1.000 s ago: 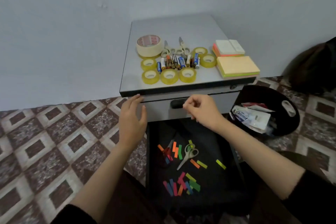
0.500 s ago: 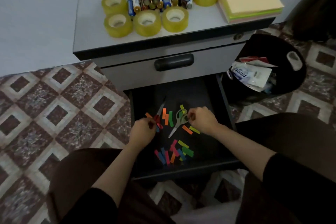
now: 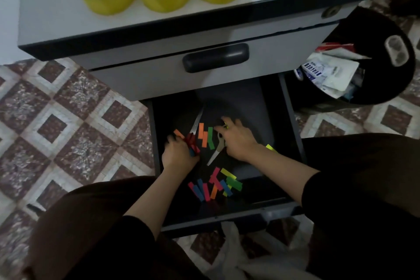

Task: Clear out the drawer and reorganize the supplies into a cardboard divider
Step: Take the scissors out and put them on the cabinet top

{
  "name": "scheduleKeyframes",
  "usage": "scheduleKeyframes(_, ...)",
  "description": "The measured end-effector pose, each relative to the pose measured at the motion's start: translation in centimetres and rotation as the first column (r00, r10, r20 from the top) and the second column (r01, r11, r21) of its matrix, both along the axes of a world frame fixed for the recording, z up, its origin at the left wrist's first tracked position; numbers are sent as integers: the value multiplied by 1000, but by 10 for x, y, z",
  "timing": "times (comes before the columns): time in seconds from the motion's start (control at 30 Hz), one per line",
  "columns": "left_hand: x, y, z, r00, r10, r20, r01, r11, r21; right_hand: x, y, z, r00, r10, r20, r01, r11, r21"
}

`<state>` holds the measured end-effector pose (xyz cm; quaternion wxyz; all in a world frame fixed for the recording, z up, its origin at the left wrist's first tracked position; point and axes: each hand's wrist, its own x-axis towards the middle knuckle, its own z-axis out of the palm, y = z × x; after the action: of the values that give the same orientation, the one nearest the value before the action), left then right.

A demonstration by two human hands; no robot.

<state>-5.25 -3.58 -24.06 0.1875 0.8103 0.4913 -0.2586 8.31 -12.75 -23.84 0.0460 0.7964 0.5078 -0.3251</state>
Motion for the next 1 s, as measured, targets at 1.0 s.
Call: scheduleKeyframes(1.0,-26,-29,84,978,65,196,-63,998,-17,-8,-71,72,439,-705,-557,771,614,-169)
